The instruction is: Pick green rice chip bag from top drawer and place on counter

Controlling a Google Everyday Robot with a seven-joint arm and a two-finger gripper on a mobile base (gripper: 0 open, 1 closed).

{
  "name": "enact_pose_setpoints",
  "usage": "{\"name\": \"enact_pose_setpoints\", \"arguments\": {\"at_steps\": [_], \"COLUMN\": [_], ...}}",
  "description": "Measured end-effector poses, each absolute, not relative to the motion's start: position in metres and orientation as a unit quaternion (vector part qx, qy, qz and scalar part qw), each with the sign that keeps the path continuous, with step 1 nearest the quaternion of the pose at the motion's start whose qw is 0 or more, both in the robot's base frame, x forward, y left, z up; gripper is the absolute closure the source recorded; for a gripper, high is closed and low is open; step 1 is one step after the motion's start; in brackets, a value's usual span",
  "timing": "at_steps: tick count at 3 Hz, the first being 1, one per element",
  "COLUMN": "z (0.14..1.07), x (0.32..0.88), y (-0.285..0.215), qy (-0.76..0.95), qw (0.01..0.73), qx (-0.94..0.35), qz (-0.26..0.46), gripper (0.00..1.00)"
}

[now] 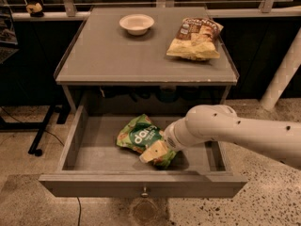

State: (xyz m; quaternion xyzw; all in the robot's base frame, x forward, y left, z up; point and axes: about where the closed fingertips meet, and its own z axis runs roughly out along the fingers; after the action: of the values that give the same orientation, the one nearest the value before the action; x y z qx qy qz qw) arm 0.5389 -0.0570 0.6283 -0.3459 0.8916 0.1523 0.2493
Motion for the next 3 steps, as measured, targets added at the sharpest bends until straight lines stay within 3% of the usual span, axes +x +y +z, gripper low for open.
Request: {"name": "enact_pose_setpoints", "arguments": {"at_steps": [2, 3], "z": [0.600, 0.598], "x": [0.540, 0.539], "y": [-0.049, -0.048], "qy": [0.892, 0.891], "qw": [0.215, 0.210], "qx": [-0.355, -0.360], "qz": [0.179, 0.180], "gripper": [0.00, 0.19]}}
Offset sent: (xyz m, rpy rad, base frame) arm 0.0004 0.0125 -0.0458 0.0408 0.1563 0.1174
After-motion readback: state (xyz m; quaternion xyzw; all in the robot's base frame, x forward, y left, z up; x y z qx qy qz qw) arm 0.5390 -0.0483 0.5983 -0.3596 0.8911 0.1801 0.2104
